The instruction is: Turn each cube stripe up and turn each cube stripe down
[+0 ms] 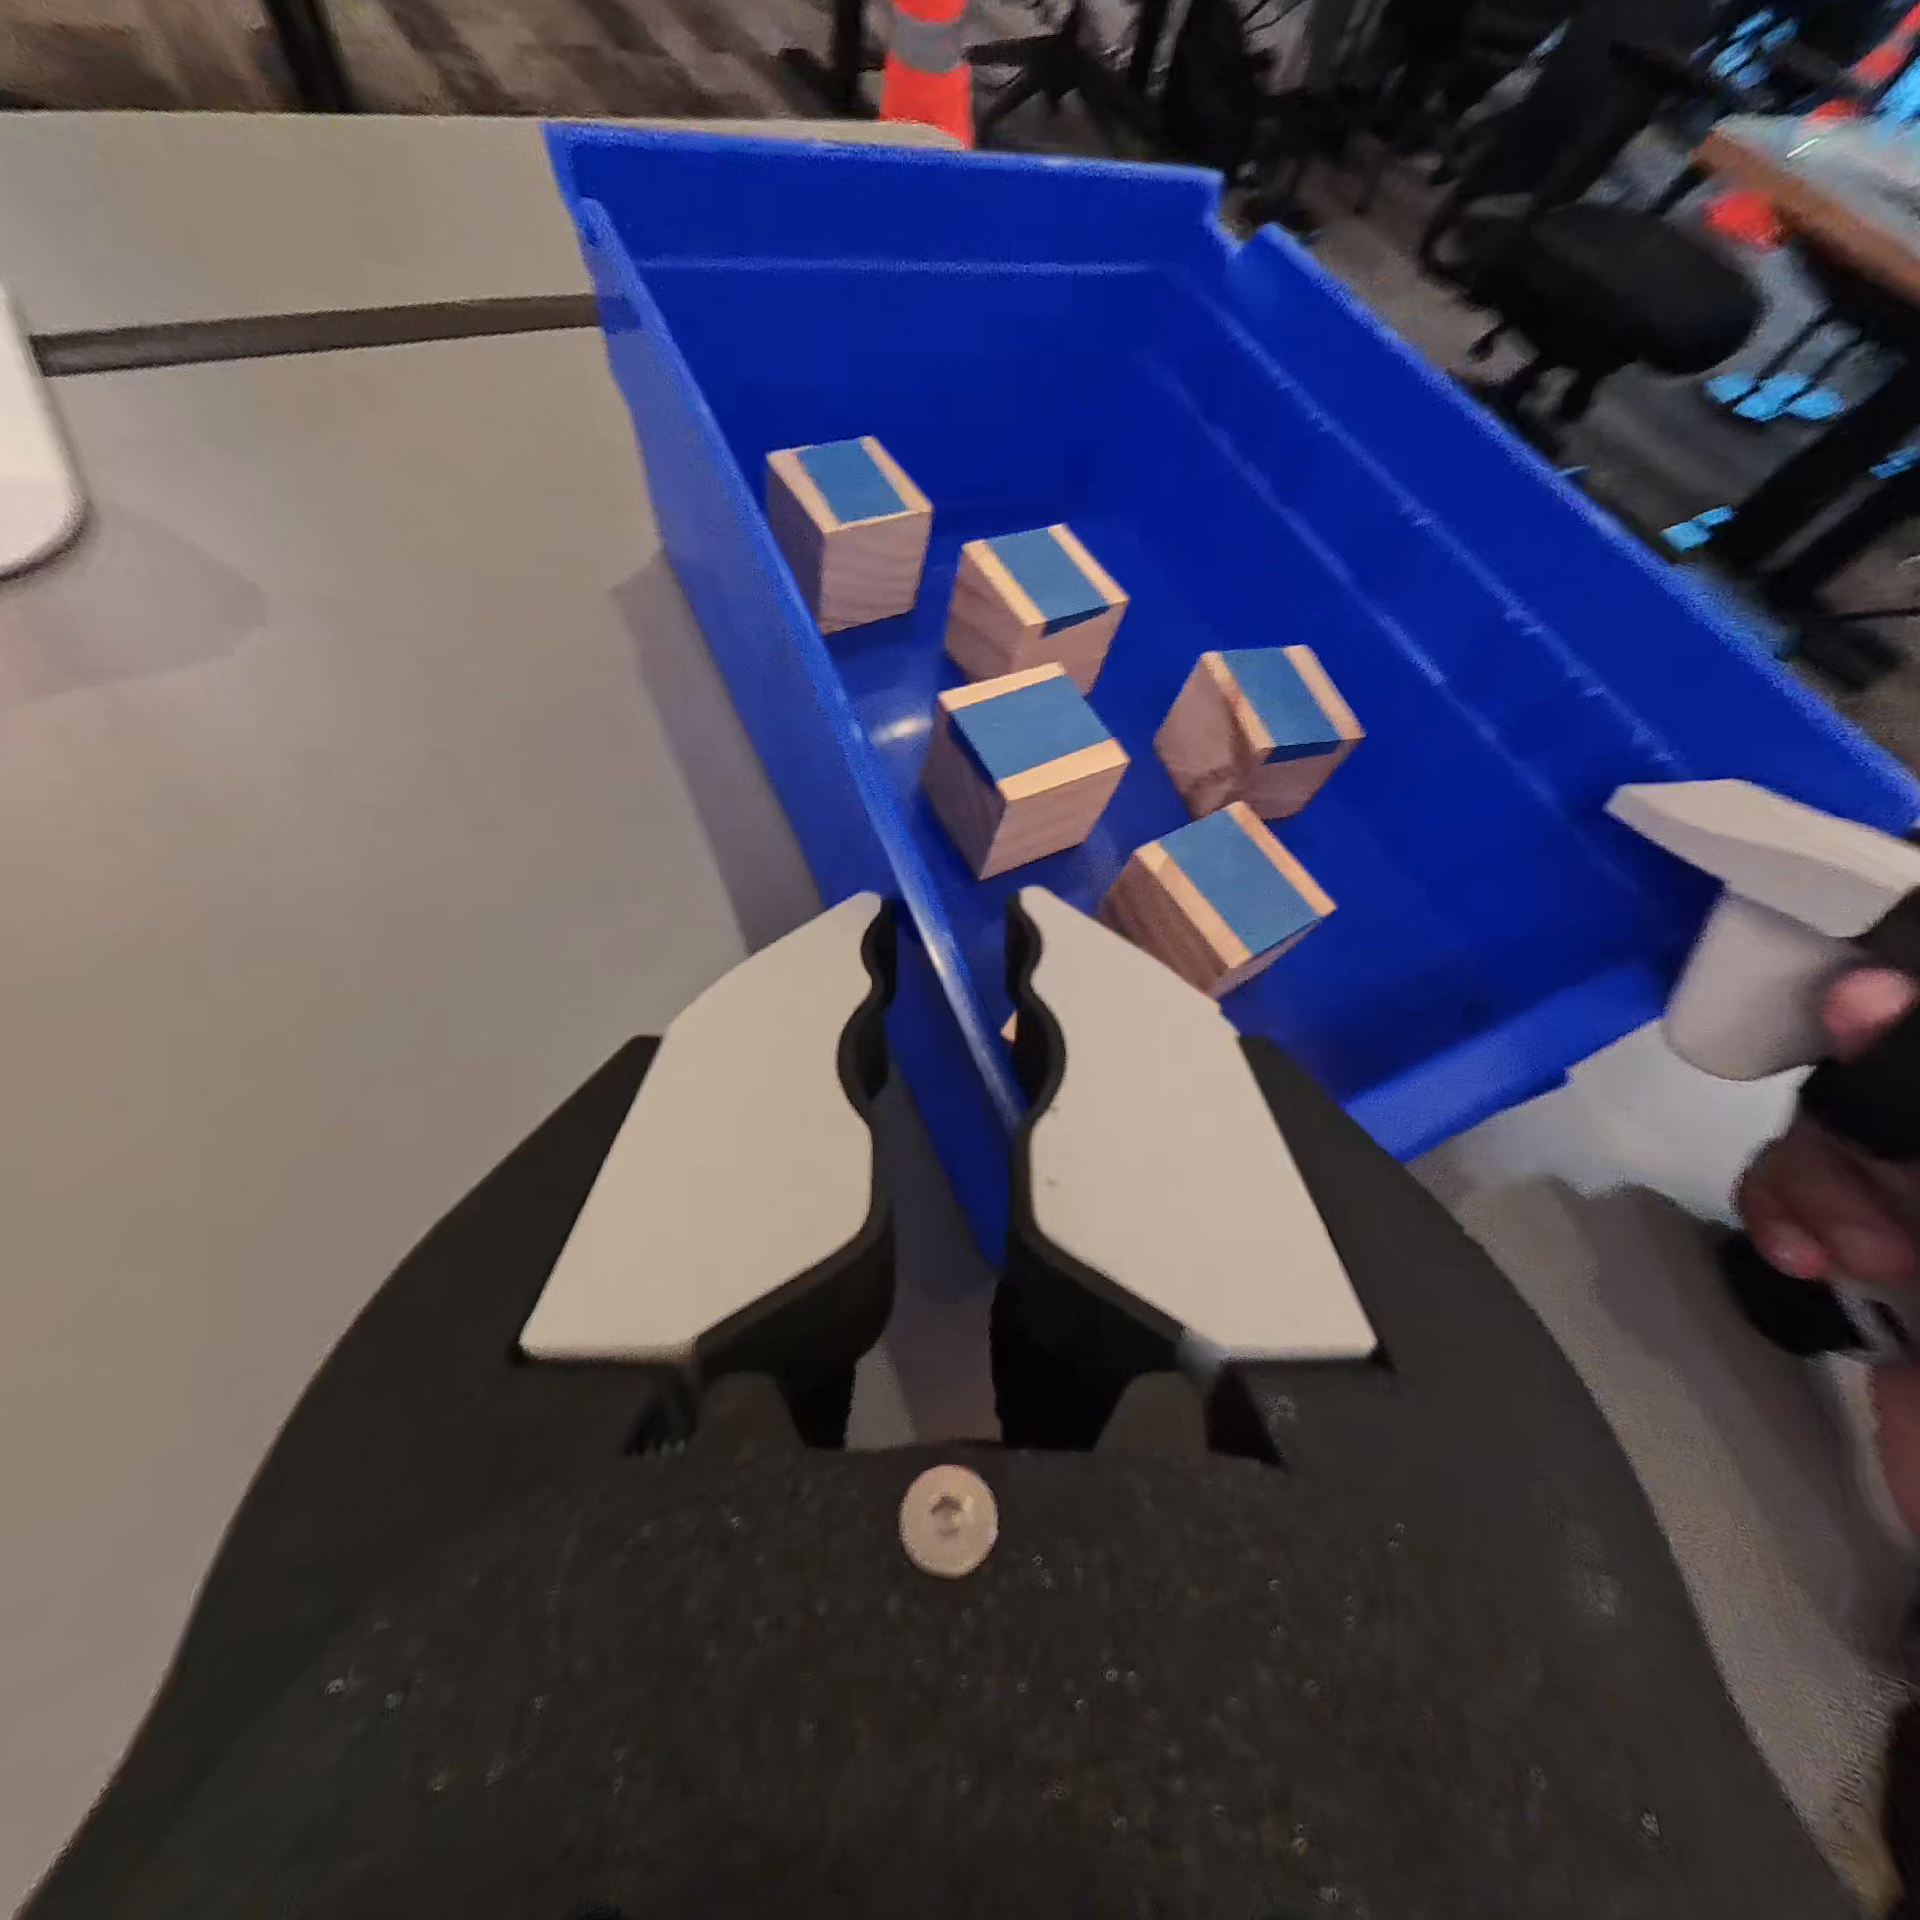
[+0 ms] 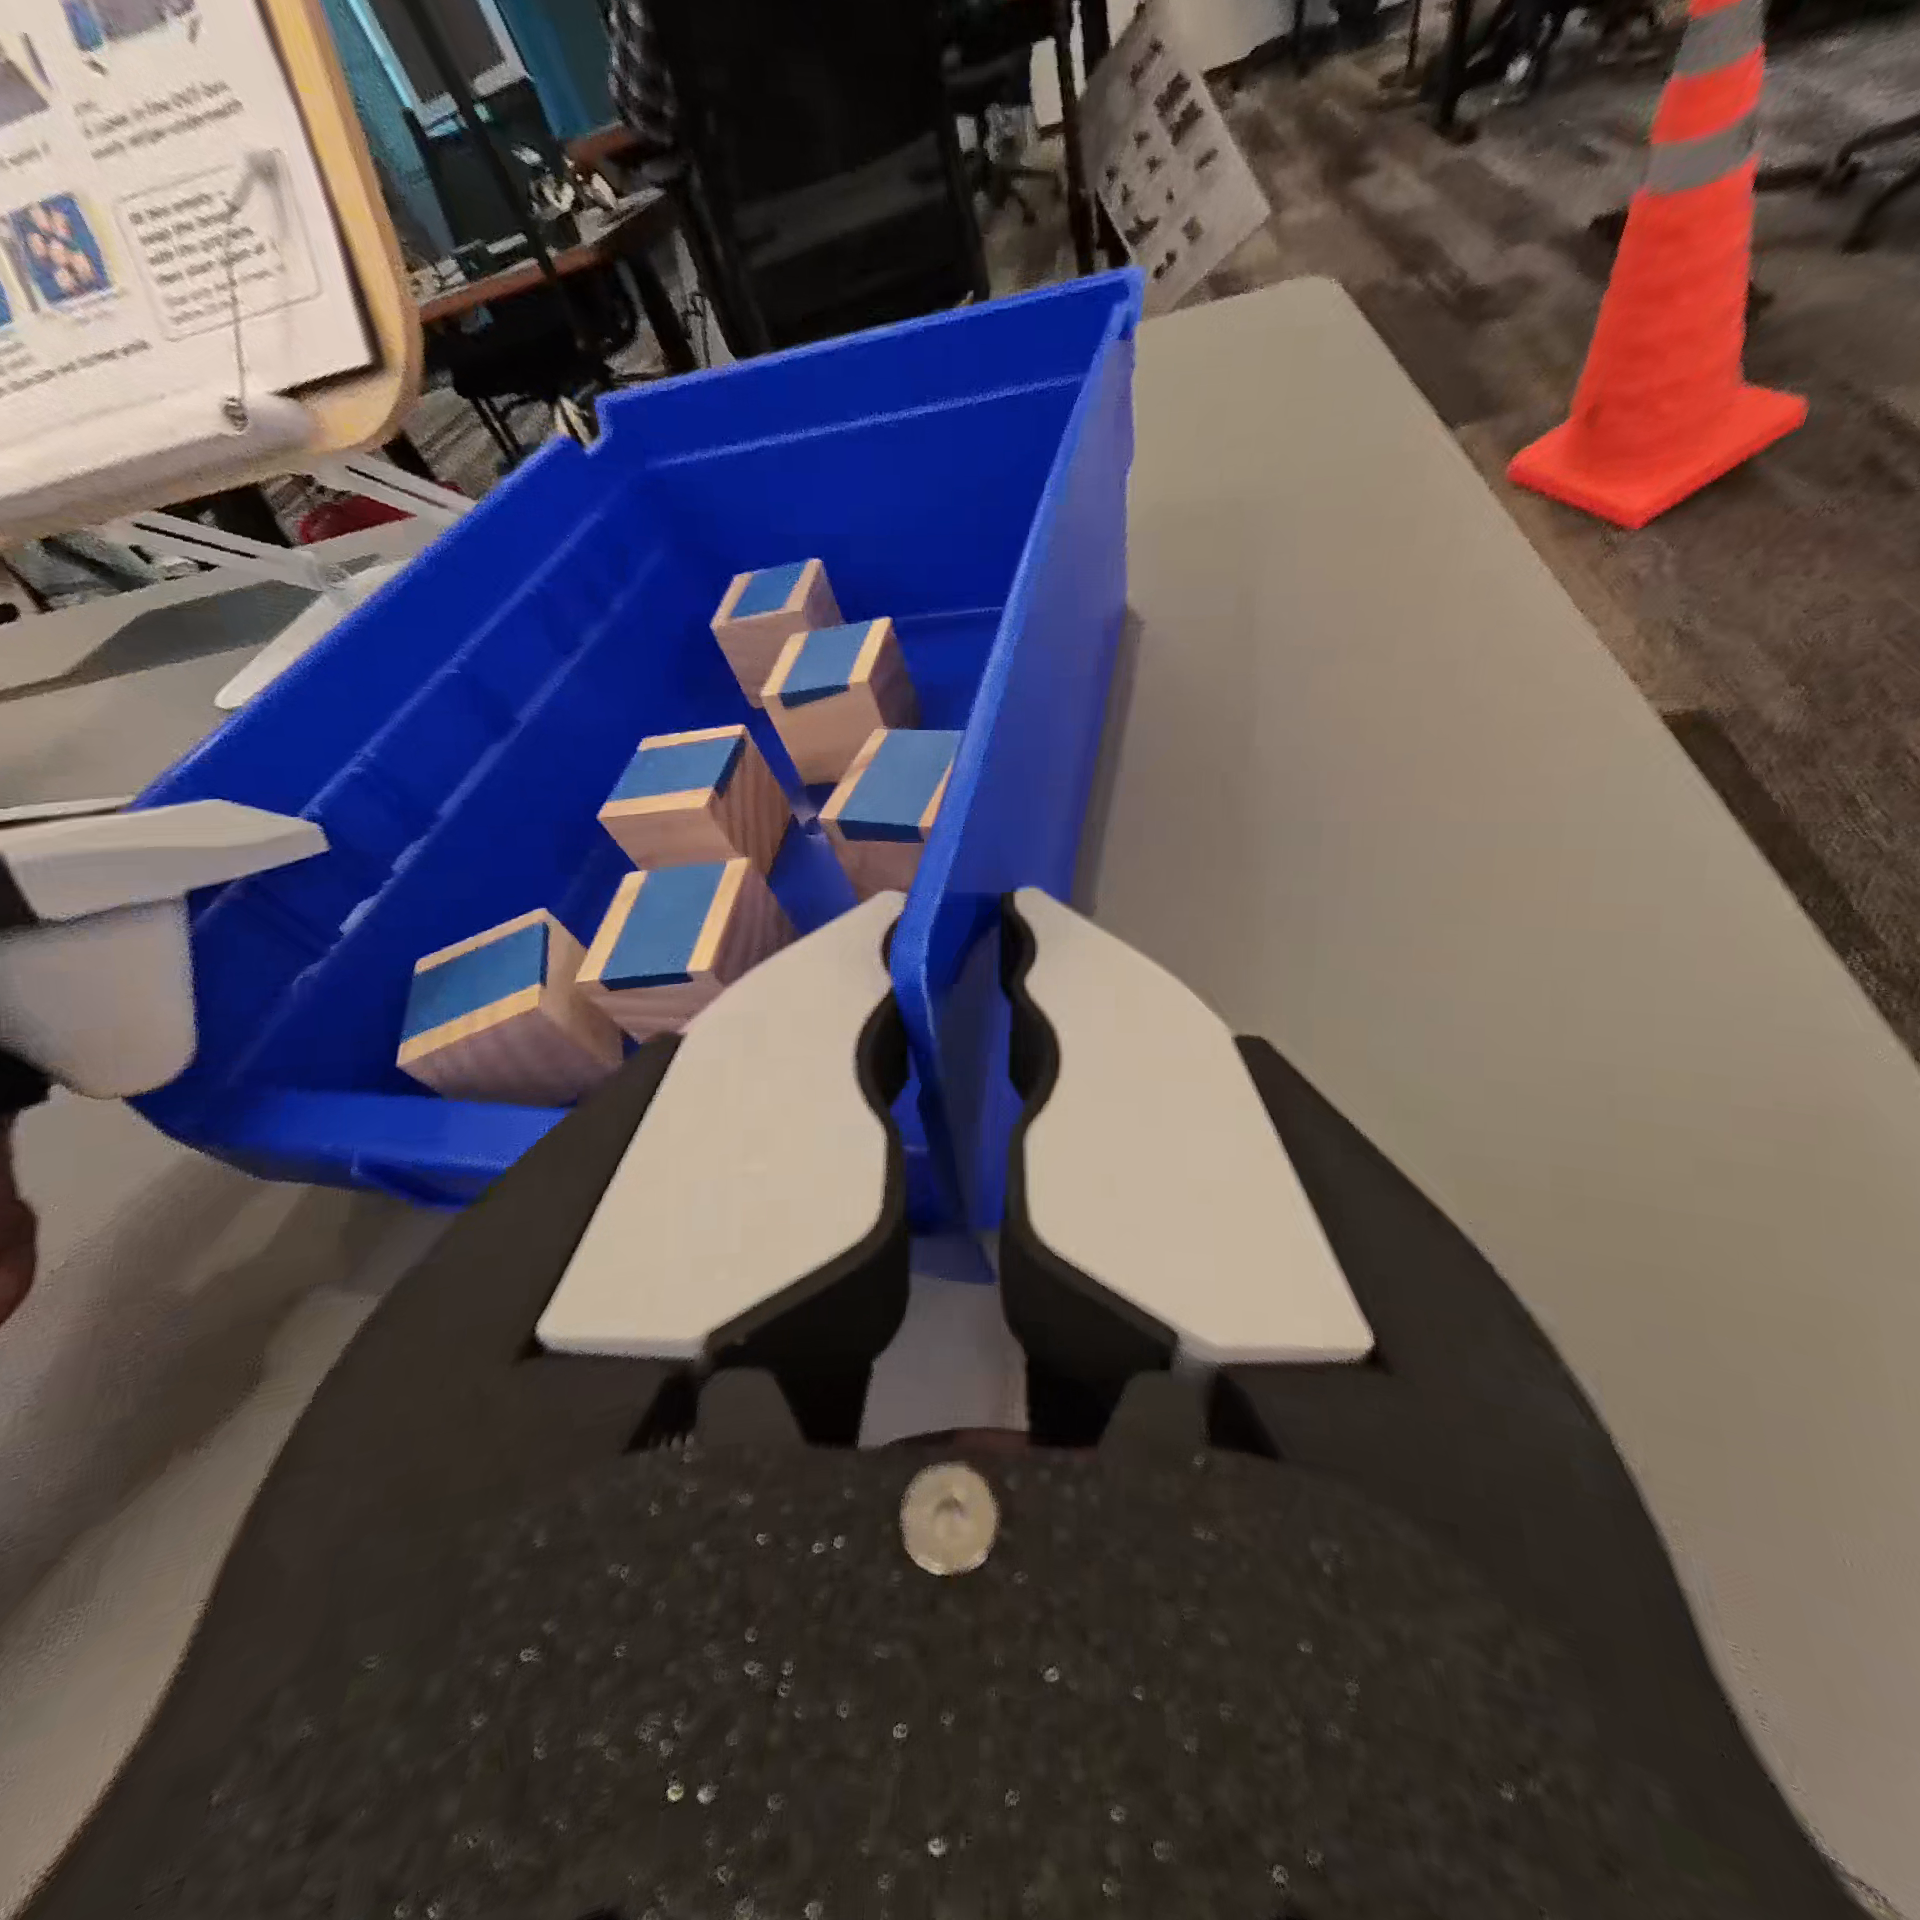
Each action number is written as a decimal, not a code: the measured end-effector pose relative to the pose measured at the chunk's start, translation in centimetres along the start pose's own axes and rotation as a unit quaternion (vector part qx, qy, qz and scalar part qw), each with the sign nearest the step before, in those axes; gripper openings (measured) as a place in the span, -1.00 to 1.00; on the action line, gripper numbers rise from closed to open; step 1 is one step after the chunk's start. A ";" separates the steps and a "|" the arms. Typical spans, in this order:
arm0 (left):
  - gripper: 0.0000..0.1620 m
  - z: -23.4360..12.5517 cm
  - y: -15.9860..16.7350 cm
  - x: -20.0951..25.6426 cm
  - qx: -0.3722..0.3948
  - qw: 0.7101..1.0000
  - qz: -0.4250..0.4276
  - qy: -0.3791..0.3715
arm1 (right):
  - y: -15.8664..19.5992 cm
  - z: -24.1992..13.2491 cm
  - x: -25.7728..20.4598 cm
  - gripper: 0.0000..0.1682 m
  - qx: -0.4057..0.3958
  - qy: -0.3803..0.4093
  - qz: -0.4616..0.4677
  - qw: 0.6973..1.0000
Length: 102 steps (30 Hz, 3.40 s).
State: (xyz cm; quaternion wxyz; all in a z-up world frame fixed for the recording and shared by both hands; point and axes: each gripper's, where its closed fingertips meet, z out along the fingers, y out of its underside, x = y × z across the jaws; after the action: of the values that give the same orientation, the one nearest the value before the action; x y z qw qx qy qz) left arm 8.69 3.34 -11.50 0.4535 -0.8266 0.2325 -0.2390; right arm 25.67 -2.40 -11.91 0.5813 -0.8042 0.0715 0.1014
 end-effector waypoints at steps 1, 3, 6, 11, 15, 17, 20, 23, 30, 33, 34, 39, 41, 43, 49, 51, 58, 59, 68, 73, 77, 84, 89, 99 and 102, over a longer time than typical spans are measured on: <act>-0.81 -0.3 0.0 -0.6 -0.001 0.999 0.018 -0.032 | 0.3 0.3 -0.3 -0.85 -0.009 0.012 0.008 1.000; -0.91 -1.1 0.0 -2.1 0.001 0.992 0.070 -0.108 | 0.7 0.7 -1.5 -0.88 -0.020 0.022 0.030 0.999; -0.95 -3.1 0.0 -3.5 0.013 0.986 0.096 -0.135 | 1.1 -0.1 -3.5 -0.96 -0.049 0.059 -0.014 0.997; -0.96 -10.2 -0.4 -7.8 0.050 0.983 0.095 -0.151 | 0.7 -2.0 -11.4 -0.97 0.006 0.055 -0.031 0.998; -0.96 -17.8 0.3 -14.3 0.070 0.974 0.082 -0.200 | 1.8 -1.1 -20.7 -0.95 0.014 -0.011 -0.057 0.998; -0.96 -21.2 1.2 -18.0 0.069 0.966 0.072 -0.240 | 2.9 0.3 -25.3 -0.95 -0.007 -0.047 -0.068 0.997; -0.97 -24.5 2.9 -22.7 0.076 0.954 0.047 -0.285 | 4.7 2.6 -30.8 -0.95 -0.034 -0.087 -0.078 0.993; -0.96 -25.9 4.6 -25.7 0.068 0.950 0.022 -0.303 | 6.4 4.5 -33.8 -0.95 -0.051 -0.105 -0.087 0.989; -0.93 -24.2 7.2 -27.3 0.059 0.960 -0.040 -0.270 | 7.5 5.3 -34.2 -0.91 -0.061 -0.121 -0.103 0.985; -0.71 -25.5 6.4 -26.3 0.083 0.967 -0.050 -0.235 | 7.5 4.7 -33.9 -0.84 -0.053 -0.150 -0.116 0.980; -0.45 -26.9 5.9 -25.8 0.104 0.969 -0.059 -0.216 | 7.0 4.0 -33.6 -0.73 -0.032 -0.152 -0.125 0.980; -0.30 -39.1 6.0 -31.0 0.230 0.927 -0.035 -0.293 | 4.1 -0.9 -34.6 -0.69 0.117 -0.191 -0.200 0.954; -0.35 -44.1 7.0 -35.7 0.268 0.897 -0.003 -0.351 | 4.9 -2.0 -36.8 -0.71 0.121 -0.238 -0.205 0.942; -0.40 -46.2 8.9 -40.5 0.237 0.893 -0.006 -0.382 | 6.0 -2.7 -39.3 -0.77 0.107 -0.291 -0.198 0.930; -0.41 -42.4 11.3 -47.9 0.161 0.927 -0.058 -0.334 | 7.8 -3.6 -43.5 -0.72 0.157 -0.282 -0.303 0.896; -0.44 -42.3 10.6 -50.1 0.165 0.913 -0.049 -0.371 | 9.2 -3.7 -44.5 -0.66 0.142 -0.284 -0.333 0.888; -0.97 -39.8 10.6 -50.8 0.129 0.938 -0.123 -0.298 | 11.5 -4.9 -48.6 -0.95 0.066 -0.358 -0.286 0.886; -0.97 -40.1 10.9 -50.5 0.125 0.934 -0.128 -0.308 | 11.5 -4.8 -49.4 -0.94 0.067 -0.356 -0.293 0.885; -0.97 -46.2 15.9 -42.3 0.137 0.895 -0.136 -0.401 | 12.9 -2.3 -56.0 -0.67 0.015 -0.310 -0.240 0.920; -0.96 -48.5 17.9 -38.7 0.158 0.888 -0.154 -0.403 | 16.1 -0.8 -59.0 -0.63 -0.062 -0.327 -0.200 0.921; -0.95 -49.0 18.4 -37.4 0.154 0.876 -0.146 -0.433 | 15.8 0.0 -59.4 -0.91 -0.056 -0.283 -0.195 0.937; -0.95 -51.2 11.1 -32.7 0.273 0.849 -0.062 -0.449 | 7.8 -2.6 -58.0 -0.95 0.080 -0.252 -0.183 0.947; -0.94 -47.1 1.4 -26.6 0.329 0.868 -0.009 -0.372 | -2.1 -5.0 -50.7 -0.95 0.172 -0.190 -0.171 0.951; -0.91 -23.1 -7.7 -6.9 0.251 0.949 0.059 -0.181 | -8.9 -7.0 -19.7 -0.96 0.136 0.033 -0.095 0.986; -0.90 -15.9 -6.3 -1.9 0.211 0.966 0.043 -0.146 | -8.4 -6.8 -11.3 -0.97 0.100 0.058 -0.044 0.992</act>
State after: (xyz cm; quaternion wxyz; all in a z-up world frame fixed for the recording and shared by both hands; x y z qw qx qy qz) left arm -1.35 -2.63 1.16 0.6564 -0.7273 0.1434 -0.1398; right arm 17.18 -6.25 0.62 0.6578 -0.7487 0.0795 0.0215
